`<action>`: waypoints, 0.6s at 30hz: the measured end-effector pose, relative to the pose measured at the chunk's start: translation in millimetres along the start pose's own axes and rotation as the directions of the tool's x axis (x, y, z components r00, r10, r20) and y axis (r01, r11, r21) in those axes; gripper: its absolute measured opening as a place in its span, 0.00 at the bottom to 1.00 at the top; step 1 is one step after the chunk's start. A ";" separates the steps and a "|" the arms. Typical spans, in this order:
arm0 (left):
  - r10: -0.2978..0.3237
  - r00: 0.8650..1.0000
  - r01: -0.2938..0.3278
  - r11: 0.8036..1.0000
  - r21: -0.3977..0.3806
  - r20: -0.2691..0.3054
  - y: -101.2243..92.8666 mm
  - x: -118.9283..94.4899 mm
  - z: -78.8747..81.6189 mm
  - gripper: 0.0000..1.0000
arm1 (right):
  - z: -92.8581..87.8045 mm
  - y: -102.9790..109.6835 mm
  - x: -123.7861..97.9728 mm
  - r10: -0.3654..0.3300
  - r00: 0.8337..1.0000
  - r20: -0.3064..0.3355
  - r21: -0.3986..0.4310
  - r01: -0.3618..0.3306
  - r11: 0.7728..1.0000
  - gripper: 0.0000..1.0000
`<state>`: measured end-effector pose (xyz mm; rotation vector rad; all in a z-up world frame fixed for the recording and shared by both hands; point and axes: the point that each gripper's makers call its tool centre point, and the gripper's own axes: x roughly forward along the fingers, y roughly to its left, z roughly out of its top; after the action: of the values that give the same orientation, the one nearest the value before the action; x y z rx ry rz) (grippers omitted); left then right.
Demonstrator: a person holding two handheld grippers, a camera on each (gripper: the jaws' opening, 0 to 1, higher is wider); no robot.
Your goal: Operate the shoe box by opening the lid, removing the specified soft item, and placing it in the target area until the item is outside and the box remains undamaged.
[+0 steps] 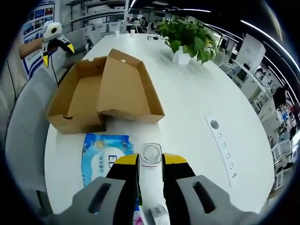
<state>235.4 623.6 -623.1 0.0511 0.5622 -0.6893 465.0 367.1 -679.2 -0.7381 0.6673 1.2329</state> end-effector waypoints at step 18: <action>0.015 1.000 -0.015 1.000 -0.007 -0.005 -1.0 -3.5 -4.1 0.64 | -15.0 5.4 -9.5 0.090 0.993 -0.081 -0.067 -0.096 0.993 0.16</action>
<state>230.6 625.8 -624.6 0.0505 0.5686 -0.6731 457.0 350.5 -681.4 -0.8251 0.7314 1.3239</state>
